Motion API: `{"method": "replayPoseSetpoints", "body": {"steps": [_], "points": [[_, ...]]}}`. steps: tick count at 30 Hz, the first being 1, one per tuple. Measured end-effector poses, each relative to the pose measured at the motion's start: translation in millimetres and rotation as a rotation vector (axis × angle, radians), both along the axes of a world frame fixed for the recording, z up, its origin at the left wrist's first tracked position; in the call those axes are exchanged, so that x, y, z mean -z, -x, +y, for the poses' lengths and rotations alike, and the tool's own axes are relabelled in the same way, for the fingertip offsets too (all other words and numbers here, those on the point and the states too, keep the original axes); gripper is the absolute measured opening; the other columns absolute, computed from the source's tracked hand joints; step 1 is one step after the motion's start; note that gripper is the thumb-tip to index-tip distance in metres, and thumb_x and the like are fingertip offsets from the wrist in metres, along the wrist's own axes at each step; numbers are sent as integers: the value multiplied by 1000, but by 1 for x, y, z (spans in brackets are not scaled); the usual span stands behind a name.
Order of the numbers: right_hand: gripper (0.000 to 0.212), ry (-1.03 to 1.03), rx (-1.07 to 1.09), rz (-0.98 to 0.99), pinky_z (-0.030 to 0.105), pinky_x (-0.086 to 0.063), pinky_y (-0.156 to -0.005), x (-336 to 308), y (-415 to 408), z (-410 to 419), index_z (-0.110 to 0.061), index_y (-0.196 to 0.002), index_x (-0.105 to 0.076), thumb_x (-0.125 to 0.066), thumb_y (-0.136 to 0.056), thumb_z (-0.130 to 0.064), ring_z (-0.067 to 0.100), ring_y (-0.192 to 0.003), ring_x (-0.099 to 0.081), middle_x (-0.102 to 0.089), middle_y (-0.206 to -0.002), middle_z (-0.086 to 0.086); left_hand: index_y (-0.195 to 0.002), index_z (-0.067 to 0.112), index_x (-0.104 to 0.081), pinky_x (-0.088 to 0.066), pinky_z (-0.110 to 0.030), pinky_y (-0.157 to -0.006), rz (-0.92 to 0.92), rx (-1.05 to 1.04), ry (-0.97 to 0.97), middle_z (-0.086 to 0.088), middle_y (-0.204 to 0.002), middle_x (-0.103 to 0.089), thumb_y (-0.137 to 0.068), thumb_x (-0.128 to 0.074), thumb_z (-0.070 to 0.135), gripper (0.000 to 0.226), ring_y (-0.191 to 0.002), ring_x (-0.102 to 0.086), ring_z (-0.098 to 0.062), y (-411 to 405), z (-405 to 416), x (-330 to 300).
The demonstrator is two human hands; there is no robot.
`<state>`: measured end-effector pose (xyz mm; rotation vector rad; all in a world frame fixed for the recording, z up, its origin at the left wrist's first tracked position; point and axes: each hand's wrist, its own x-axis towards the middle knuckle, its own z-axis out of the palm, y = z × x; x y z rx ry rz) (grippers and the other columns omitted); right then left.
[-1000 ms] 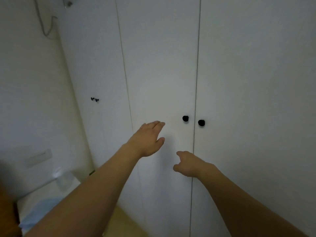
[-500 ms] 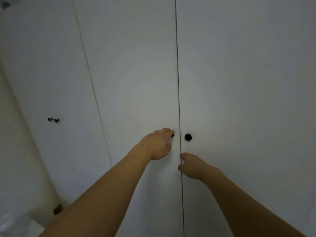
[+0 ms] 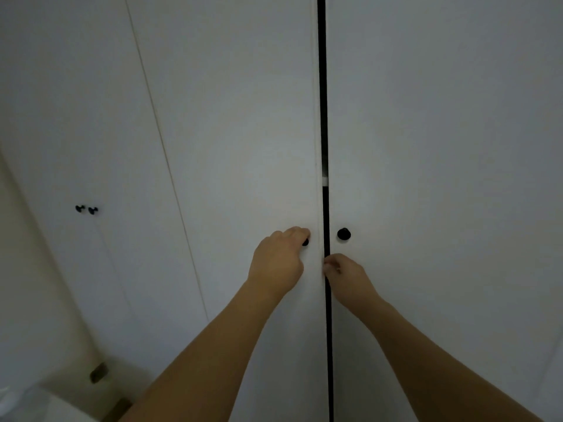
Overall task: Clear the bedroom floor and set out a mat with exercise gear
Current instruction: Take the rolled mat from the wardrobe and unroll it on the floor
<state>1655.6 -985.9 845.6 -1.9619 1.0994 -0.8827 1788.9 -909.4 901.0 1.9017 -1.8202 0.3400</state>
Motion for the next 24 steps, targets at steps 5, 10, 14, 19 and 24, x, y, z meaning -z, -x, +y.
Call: {"method": "replayPoseSetpoints", "body": {"steps": [5, 10, 14, 19, 24], "points": [[19, -152, -149, -100, 35, -55, -88, -6, 2, 3, -9, -106, -67, -61, -93, -21, 22, -92, -66, -69, -100, 8, -126, 15, -61, -47, -33, -89, -122, 26, 54, -1, -122, -64, -82, -44, -4, 50, -105, -57, -24, -10, 30, 1], [6, -291, -332, -128, 29, -58, -82, -21, 9, 14, -10, -92, -71, -66, -88, -12, 18, -85, -71, -73, -91, 7, -153, 14, -21, -8, -49, -121, -778, 32, 101, -8, -162, -16, -82, -14, 16, 72, -149, -11, -30, -29, 59, -19], [7, -302, -435, 63, 27, -59, -77, -38, -1, 29, -10, -92, -72, -68, -86, -13, 18, -84, -73, -75, -90, 6, -154, 14, 7, 20, -47, -116, -1061, 89, -1, -8, -160, 17, -92, -7, 19, 64, -146, 21, -27, -25, 67, -43], [13, -267, -511, 200, 30, -59, -80, -50, -14, 47, -6, -95, -72, -69, -85, -15, 22, -83, -73, -75, -91, 11, -152, 13, 12, 23, -46, -113, -1164, 83, -35, -10, -161, 15, -91, 0, 20, 62, -142, 27, -29, -38, 82, -42], [8, -186, -561, 315, 28, -56, -86, -60, -30, 69, -11, -88, -73, -70, -85, -17, 21, -87, -73, -75, -90, 7, -153, 11, -18, 4, -50, -120, -1237, 130, 29, -11, -161, -17, -87, 0, 17, 68, -148, -2, -30, -63, 107, -44]]}}
